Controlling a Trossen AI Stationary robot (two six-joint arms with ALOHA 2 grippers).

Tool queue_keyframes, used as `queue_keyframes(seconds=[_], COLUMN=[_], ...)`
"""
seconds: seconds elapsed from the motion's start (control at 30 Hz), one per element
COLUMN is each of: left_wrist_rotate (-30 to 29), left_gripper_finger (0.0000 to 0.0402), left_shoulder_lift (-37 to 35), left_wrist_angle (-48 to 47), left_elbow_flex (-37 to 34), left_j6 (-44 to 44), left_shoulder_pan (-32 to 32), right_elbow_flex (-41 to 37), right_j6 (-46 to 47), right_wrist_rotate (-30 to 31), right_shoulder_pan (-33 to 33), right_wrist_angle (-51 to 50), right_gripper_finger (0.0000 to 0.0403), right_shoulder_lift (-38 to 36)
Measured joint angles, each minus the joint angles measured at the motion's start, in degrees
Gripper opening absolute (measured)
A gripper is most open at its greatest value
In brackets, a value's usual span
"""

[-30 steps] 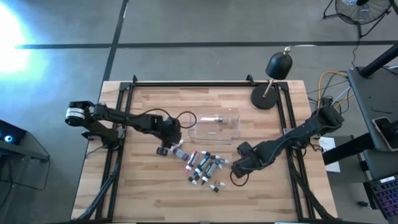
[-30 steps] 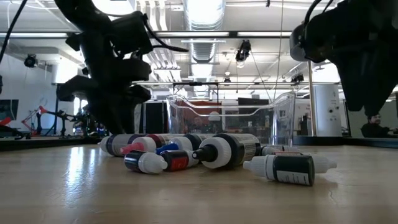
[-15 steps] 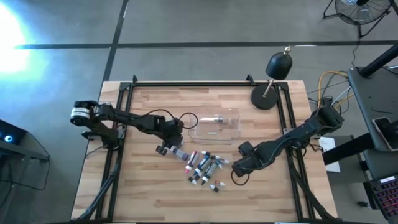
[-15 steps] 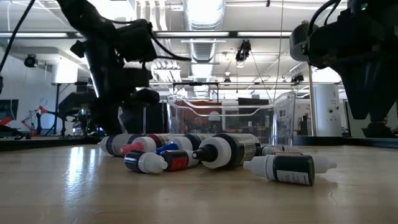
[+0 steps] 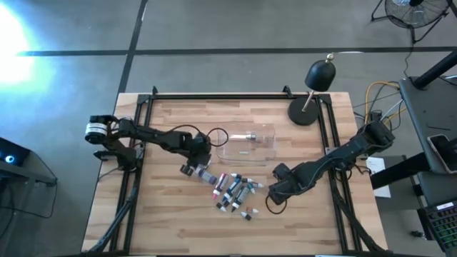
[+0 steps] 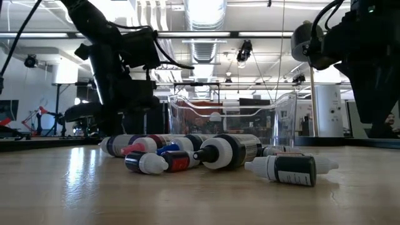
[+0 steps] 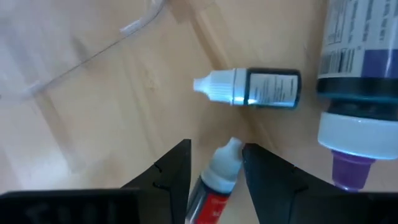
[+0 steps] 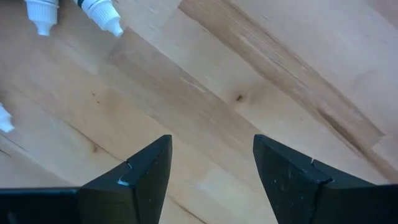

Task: Pick & Place food coloring
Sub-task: Put the top small red food coloring bottle into the transparent bin

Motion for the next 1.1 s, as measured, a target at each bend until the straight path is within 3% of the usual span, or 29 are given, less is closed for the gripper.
queue_keyframes(seconds=[0.33,0.8,1.1], left_wrist_rotate=[0.11,0.58,2.08], left_gripper_finger=[0.0121,0.0121,0.0121], left_shoulder_lift=[-0.07,1.59,3.25], left_wrist_angle=[-5.41,-6.0,-5.37], left_elbow_flex=[2.14,2.14,2.34], left_j6=[0.54,-2.42,-11.01], left_shoulder_pan=[0.17,3.43,3.45], right_elbow_flex=[-0.46,-1.42,-1.42], right_j6=[-1.54,0.6,3.55], right_wrist_rotate=[1.42,1.51,1.48], right_shoulder_pan=[0.0,0.0,0.0], right_wrist_angle=[-0.28,-0.27,-0.18], right_gripper_finger=[0.0219,0.0219,0.0219], right_shoulder_lift=[0.0,-0.04,-0.04])
